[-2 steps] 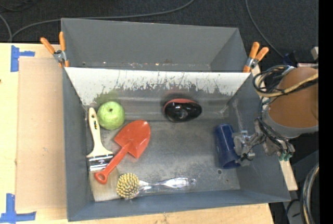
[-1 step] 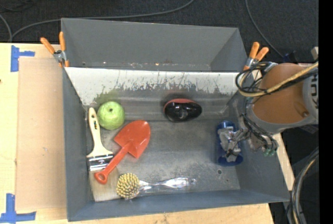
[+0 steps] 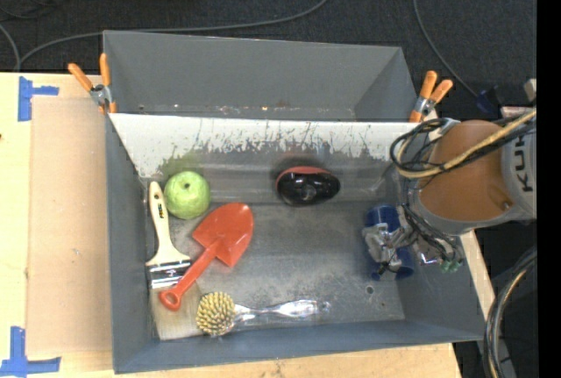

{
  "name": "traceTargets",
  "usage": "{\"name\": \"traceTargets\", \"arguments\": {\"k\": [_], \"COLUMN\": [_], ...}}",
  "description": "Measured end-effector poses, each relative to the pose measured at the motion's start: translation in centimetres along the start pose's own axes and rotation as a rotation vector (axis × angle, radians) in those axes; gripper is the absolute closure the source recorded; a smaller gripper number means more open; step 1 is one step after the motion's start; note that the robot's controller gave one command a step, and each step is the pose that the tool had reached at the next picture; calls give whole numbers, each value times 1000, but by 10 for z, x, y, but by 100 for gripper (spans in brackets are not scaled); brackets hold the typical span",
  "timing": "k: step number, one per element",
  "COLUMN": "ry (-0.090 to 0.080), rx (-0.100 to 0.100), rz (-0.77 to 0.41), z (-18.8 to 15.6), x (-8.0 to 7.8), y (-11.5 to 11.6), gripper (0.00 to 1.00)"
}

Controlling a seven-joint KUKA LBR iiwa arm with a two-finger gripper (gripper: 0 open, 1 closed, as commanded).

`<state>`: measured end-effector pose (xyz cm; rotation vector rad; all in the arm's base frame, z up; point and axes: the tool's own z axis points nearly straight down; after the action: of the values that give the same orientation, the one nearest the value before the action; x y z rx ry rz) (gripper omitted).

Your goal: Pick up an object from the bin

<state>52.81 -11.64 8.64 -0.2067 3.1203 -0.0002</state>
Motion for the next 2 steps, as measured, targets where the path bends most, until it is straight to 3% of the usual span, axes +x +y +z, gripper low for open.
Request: {"name": "traceTargets", "arguments": {"k": [1,2], "ry": [9,-11], "rx": [-3,5], "rz": [28,28], "z": [-72,-80], "x": [3,1], "y": [-23,-26], "gripper": [100,100]}}
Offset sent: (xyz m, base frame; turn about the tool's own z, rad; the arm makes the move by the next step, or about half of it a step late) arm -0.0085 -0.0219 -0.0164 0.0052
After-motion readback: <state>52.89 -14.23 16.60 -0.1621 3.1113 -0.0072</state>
